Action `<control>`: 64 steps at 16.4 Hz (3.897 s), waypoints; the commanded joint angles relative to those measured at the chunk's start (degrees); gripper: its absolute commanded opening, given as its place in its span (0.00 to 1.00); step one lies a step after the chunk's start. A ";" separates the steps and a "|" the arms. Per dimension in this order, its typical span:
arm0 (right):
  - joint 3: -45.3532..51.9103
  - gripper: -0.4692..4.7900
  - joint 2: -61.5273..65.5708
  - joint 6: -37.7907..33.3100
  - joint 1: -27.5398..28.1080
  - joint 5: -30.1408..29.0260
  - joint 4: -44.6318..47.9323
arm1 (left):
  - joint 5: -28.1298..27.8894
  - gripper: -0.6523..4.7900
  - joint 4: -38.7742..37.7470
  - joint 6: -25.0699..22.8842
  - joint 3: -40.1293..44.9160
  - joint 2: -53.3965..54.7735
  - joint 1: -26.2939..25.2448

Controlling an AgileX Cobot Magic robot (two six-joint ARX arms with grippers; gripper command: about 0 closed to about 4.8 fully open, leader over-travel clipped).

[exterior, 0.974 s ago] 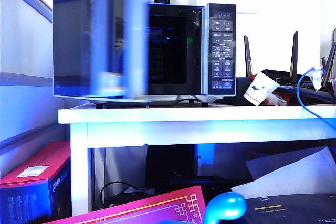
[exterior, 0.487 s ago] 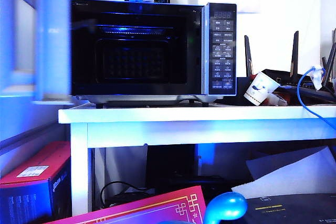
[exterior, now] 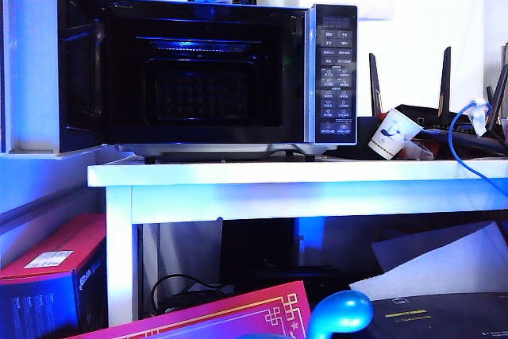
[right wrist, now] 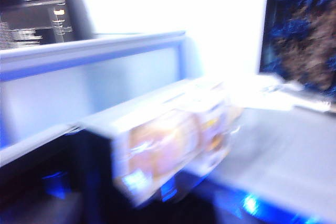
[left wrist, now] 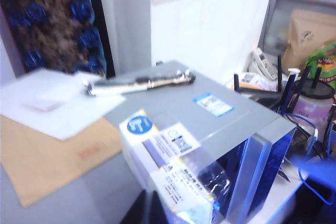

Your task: Open the microwave door, place the box of snacks from the top of the microwave inside, then close the microwave door.

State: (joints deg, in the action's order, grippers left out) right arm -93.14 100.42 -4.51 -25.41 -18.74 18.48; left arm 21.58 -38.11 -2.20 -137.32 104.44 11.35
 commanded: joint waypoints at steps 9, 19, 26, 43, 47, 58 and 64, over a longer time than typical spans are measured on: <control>-1.44 1.00 5.31 10.78 -8.63 20.24 7.48 | -1.81 0.11 1.22 1.79 -0.35 -3.52 -0.15; -2.03 1.00 -11.06 7.15 6.67 18.40 -1.84 | -9.86 1.00 -12.44 4.63 1.95 1.46 12.31; -2.16 1.00 -13.40 7.10 7.06 16.44 -3.26 | -43.41 1.00 -4.63 8.87 2.40 5.90 23.41; -2.16 1.00 -15.39 7.08 7.06 14.73 -4.66 | -50.51 1.00 8.00 13.38 2.67 11.63 23.39; -2.16 1.00 -15.32 7.10 7.06 14.01 -5.11 | -52.89 1.00 9.14 13.66 2.64 12.09 23.15; -2.16 1.00 -15.32 7.08 7.04 10.93 -8.04 | -54.07 1.00 12.04 16.41 2.67 13.79 21.35; -2.16 1.00 -15.32 7.08 7.04 10.93 -8.48 | -56.37 1.00 11.54 16.31 2.49 13.99 21.35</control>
State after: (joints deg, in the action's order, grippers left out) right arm -95.04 85.52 2.76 -18.28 -7.62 9.50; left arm -34.54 -26.83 14.00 -134.47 118.65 32.69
